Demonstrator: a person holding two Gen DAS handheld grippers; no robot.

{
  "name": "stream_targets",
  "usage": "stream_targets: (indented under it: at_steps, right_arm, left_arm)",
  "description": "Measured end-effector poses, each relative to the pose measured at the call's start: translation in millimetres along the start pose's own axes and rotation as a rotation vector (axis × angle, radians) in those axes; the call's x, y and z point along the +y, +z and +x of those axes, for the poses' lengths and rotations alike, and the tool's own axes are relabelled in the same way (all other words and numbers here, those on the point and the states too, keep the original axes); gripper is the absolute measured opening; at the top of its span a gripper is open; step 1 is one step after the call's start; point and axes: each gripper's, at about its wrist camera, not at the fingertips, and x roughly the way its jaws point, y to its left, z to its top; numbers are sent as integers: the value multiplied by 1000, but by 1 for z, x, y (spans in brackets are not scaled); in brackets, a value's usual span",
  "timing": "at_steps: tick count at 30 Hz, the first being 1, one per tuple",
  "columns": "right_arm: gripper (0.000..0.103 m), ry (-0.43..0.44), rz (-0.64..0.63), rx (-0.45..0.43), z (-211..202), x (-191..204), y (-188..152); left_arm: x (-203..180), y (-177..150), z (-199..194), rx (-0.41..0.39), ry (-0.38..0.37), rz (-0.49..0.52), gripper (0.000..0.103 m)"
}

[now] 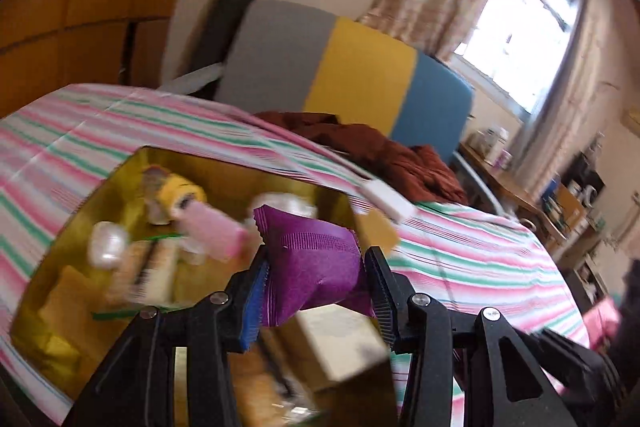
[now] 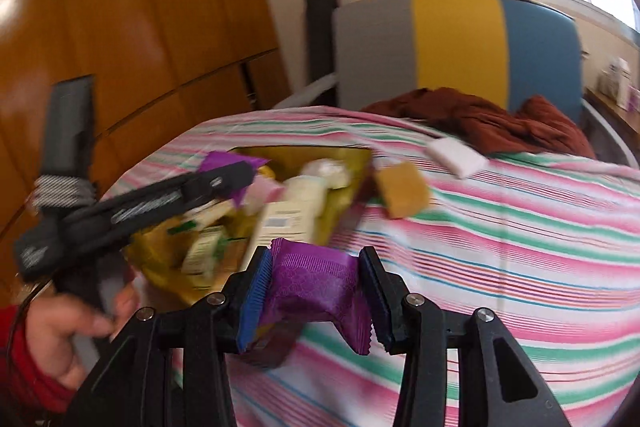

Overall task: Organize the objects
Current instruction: 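Carry both purple candies over the gold tray, then open both tools to drop the purple candies into the gold tray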

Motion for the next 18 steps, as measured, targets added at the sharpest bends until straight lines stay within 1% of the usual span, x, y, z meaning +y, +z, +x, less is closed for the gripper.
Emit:
stream_targets:
  at_steps: [3, 6, 8, 9, 10, 12, 14, 15, 18]
  right_arm:
    - [45, 30, -29, 15, 5, 15, 1]
    - [45, 33, -52, 19, 8, 25, 2]
    - [45, 31, -58, 24, 12, 30, 1]
    - [45, 31, -57, 31, 15, 30, 1]
    - [46, 33, -55, 36, 17, 31, 1]
    - [45, 33, -56, 46, 21, 32, 1]
    - [45, 39, -64, 56, 24, 34, 2]
    - [45, 39, -73, 58, 25, 36, 3]
    - [46, 47, -89, 63, 34, 40, 7]
  left_arm:
    - [18, 6, 6, 15, 28, -17, 47]
    - [30, 11, 13, 43, 37, -23, 48]
    - [35, 12, 21, 77, 44, -19, 49]
    - [38, 14, 26, 88, 49, -24, 51]
    - [41, 14, 29, 91, 71, -30, 65]
    - [52, 15, 31, 109, 113, -66, 81]
    - [61, 16, 22, 69, 108, -118, 84]
    - [67, 16, 14, 43, 112, -145, 88]
    - [78, 17, -8, -33, 159, -197, 96]
